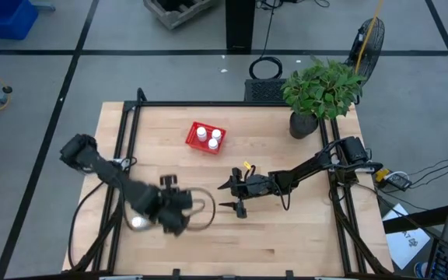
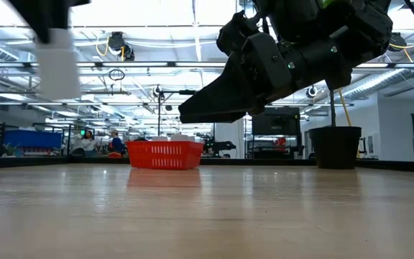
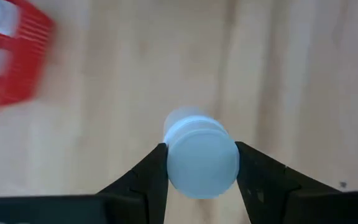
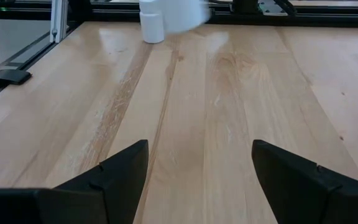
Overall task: Pick and place pill bottles into a basket
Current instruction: Put the white pill bottle into the orange basket
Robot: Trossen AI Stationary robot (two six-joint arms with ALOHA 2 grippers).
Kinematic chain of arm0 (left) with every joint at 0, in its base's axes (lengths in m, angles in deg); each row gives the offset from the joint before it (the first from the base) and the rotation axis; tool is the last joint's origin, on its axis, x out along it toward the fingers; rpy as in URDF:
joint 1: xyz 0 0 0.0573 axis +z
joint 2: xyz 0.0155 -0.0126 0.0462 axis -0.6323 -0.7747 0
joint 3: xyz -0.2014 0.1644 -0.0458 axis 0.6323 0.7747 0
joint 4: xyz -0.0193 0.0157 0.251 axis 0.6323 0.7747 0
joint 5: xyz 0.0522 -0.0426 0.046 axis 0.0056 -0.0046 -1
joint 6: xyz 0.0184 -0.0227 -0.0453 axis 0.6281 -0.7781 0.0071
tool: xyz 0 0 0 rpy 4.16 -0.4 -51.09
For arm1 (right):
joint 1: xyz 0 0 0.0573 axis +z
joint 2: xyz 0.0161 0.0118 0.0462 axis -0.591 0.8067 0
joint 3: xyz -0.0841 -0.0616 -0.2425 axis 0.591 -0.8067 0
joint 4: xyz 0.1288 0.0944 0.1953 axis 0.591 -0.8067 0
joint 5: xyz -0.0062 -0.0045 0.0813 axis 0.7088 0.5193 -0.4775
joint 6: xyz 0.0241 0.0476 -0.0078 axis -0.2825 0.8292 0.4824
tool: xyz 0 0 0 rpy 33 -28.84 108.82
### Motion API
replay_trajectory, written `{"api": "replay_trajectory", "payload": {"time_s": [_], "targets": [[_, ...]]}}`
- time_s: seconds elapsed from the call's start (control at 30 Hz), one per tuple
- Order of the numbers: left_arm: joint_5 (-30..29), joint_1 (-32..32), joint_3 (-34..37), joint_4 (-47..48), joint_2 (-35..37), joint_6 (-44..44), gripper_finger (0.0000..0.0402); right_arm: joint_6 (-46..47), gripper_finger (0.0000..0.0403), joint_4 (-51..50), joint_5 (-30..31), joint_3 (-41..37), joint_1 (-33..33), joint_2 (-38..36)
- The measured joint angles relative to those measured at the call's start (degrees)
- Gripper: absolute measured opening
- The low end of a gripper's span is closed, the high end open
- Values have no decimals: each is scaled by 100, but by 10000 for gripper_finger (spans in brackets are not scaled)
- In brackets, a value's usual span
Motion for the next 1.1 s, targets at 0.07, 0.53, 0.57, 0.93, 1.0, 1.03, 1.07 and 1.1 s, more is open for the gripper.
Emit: {"api": "replay_trajectory", "payload": {"time_s": [0.07,0.53,0.57,0.93,1.0,1.03,1.07,1.1], "targets": [[-32,375,0,90,230,359,162,1,276,2,0,0,2,0],[555,3833,-4,-393,718,3154,162,-17,276,-87,0,0,2,0],[760,4057,-4,-521,702,3299,162,-17,276,-105,-1,0,2,0],[1709,5513,-15,-1269,546,4056,162,-29,276,-316,-1,-13,4,0],[1677,5565,-9,-1292,381,4153,162,-44,276,-278,0,-51,3,0],[1691,5567,-9,-1364,289,4182,162,-43,276,-264,-1,-71,3,0],[1730,5576,-9,-1446,204,4220,162,-44,276,-264,0,-82,2,0],[1773,5602,-9,-1477,115,4264,162,-44,276,-264,0,-83,-2,0]]}}
